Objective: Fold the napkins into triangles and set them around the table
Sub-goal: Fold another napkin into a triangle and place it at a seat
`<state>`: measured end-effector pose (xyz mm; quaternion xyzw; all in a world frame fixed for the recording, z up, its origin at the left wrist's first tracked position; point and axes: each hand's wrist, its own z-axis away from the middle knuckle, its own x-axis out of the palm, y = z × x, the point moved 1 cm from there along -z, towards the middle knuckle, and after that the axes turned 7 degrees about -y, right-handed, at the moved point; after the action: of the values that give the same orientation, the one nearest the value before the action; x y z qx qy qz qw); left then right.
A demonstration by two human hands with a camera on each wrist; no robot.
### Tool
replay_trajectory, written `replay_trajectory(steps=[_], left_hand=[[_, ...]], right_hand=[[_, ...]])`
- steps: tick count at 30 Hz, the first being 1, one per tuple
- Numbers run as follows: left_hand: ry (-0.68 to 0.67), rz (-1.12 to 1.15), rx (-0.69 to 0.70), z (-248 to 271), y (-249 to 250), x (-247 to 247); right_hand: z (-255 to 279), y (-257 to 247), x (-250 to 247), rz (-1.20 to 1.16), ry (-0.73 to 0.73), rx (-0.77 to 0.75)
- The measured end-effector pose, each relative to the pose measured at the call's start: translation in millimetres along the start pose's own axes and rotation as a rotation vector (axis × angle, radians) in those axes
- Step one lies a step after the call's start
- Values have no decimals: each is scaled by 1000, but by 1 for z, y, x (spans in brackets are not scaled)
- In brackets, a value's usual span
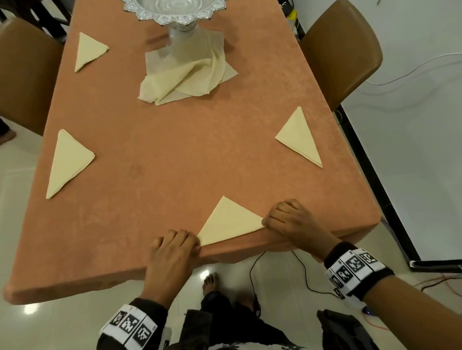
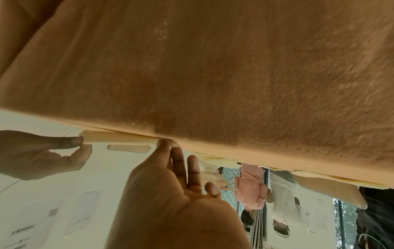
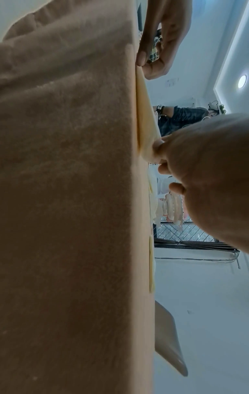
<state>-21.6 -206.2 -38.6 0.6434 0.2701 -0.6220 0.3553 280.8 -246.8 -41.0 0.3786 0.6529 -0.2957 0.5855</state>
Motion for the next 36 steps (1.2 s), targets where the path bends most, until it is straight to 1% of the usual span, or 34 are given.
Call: replay_trajectory(steps=[3, 5, 7, 8, 9, 10, 12, 14, 17, 20, 23, 24, 25, 26, 27, 28, 29, 31, 32, 34, 36], left_hand=[[-9, 65, -82, 7, 9, 0], [51, 147, -145, 5, 17, -7], [92, 233, -151, -5, 32, -14], [80, 269, -135, -13, 42, -15], [38, 296, -118, -22, 52, -13], [-26, 309, -109, -32, 61, -7], [-166, 300, -136, -49, 74, 9], [-231, 276, -183, -56, 76, 23], [-205, 236, -269, -51, 64, 30], [-157, 214, -374, -36, 45, 33], [-149, 217, -444, -10, 31, 34], [-127, 229, -456, -3, 30, 32], [-92, 244, -443, 0, 32, 28], [-60, 260, -399, -1, 37, 26], [-43, 273, -340, -5, 43, 25], [-43, 278, -290, -10, 49, 26], [-65, 278, -272, -15, 54, 28], [-137, 252, -306, -21, 56, 32], [-164, 233, -330, -20, 55, 35], [-183, 222, -345, -14, 50, 37], [-172, 231, -349, -8, 47, 35]], right_hand=[[2, 0, 3, -7, 36, 74], [0, 1, 0, -32, 50, 146], [-5, -6, -6, -94, 71, 251], [-9, -14, -8, -142, 85, 302], [-13, -25, -7, -194, 82, 348], [-16, -36, -4, -236, 41, 391], [-18, -52, 9, -264, -121, 475], [-14, -56, 18, -280, -225, 532], [-11, -50, 20, -275, -282, 537], [-12, -46, 18, -304, -333, 528], [-11, -45, 17, -353, -335, 516], [-13, -45, 14, -378, -334, 526], [-16, -46, 11, -408, -318, 545], [-22, -48, 8, -432, -283, 556], [-30, -52, 6, -442, -265, 542], [-38, -57, 6, -432, -280, 499], [-44, -62, 10, -402, -317, 442], [-48, -64, 19, -340, -380, 379], [-46, -59, 22, -323, -401, 387], [-38, -45, 22, -330, -426, 454], [-28, -33, 18, -331, -429, 538]])
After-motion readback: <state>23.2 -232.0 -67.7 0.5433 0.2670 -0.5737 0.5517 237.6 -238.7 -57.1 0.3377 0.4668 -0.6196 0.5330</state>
